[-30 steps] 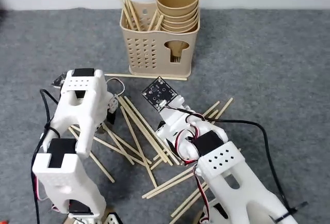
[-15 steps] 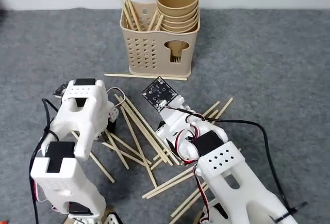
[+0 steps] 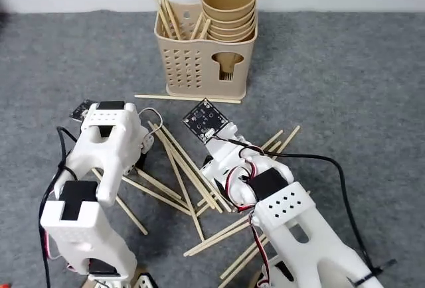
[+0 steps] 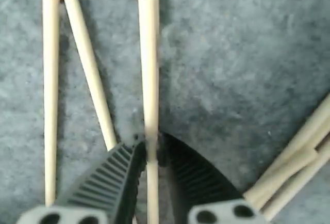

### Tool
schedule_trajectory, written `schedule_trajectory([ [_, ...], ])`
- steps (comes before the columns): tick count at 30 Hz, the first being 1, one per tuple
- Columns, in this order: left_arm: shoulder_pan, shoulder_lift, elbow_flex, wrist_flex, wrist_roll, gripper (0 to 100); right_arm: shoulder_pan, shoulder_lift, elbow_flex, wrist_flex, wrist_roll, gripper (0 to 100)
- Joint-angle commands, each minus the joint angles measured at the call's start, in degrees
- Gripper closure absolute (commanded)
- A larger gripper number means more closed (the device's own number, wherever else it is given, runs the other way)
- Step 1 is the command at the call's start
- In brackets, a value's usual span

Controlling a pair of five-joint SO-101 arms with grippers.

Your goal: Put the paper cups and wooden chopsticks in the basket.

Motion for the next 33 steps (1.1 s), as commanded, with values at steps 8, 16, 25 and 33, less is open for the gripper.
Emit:
schedule_trajectory([
  [8,0.7,-2.55,-44.18,17.14,-8.79,99,0.92,-1.54,-0.44,-1.27,0.18,85.4],
  [16,3.25,-2.11,-75.3,18.29,-29.19,99,0.92,-1.45,-0.44,-1.27,0.18,85.4],
  [25,9.85,-1.85,-84.35,-4.48,-40.44,99,0.84,-1.45,-0.44,-1.27,0.18,85.4],
  [33,8.79,7.3,-77.41,-20.92,-53.01,99,0.92,-1.89,-0.44,-1.1,0.18,85.4],
])
